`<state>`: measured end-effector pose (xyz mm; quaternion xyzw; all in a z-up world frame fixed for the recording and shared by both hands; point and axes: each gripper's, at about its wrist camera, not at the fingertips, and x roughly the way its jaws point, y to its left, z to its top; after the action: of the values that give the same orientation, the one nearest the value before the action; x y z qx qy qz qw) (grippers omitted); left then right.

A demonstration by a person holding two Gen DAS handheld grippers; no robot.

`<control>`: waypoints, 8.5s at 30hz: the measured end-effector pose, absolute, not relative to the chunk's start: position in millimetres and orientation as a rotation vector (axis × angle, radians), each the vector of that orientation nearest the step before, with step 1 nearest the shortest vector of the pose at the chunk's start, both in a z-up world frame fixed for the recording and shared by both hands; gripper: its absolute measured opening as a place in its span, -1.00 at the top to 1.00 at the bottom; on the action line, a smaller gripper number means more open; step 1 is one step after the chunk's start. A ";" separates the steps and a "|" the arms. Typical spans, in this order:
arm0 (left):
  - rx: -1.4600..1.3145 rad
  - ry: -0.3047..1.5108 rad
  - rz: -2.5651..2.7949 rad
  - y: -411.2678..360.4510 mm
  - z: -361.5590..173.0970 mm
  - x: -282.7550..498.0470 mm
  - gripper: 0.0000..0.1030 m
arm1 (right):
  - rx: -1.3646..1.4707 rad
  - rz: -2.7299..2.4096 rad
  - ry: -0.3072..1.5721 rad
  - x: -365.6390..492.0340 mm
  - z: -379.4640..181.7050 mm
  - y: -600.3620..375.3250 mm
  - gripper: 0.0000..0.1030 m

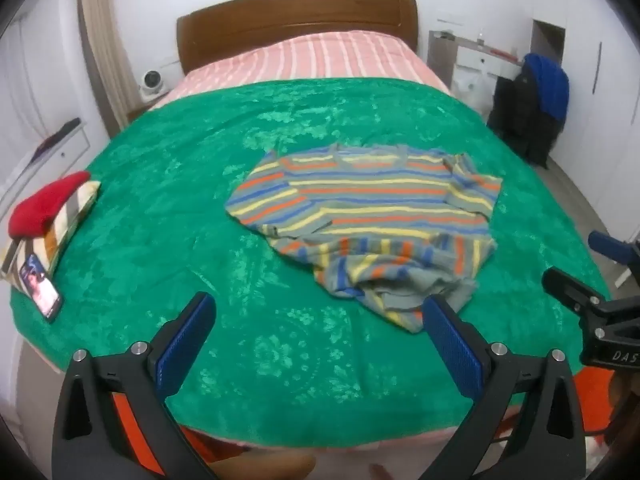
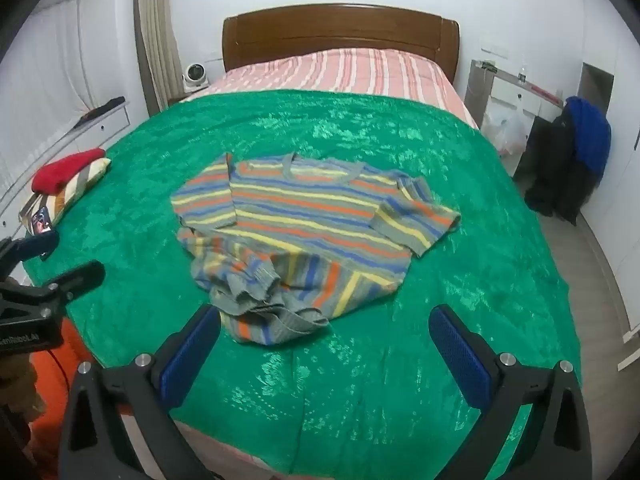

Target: Fold small clothes

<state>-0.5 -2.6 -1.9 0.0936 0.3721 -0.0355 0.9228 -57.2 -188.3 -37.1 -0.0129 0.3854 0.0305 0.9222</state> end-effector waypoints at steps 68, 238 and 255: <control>0.113 0.896 -0.091 18.8 -17.0 -7.9 -0.99 | -0.042 0.037 0.832 -72.0 -42.3 -175.3 -0.99; -0.163 0.979 -0.062 115.0 -113.7 36.0 -0.73 | -0.366 0.261 0.987 164.9 -162.7 -251.4 0.13; -0.129 1.037 -0.031 98.0 -126.8 33.4 -0.73 | 0.020 -0.407 0.943 166.0 -100.5 -550.6 0.97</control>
<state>33.4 98.0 -126.8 -0.0615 0.4952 -0.0147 0.8665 166.0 -550.6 -100.5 0.0094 0.4511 -0.1948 0.8709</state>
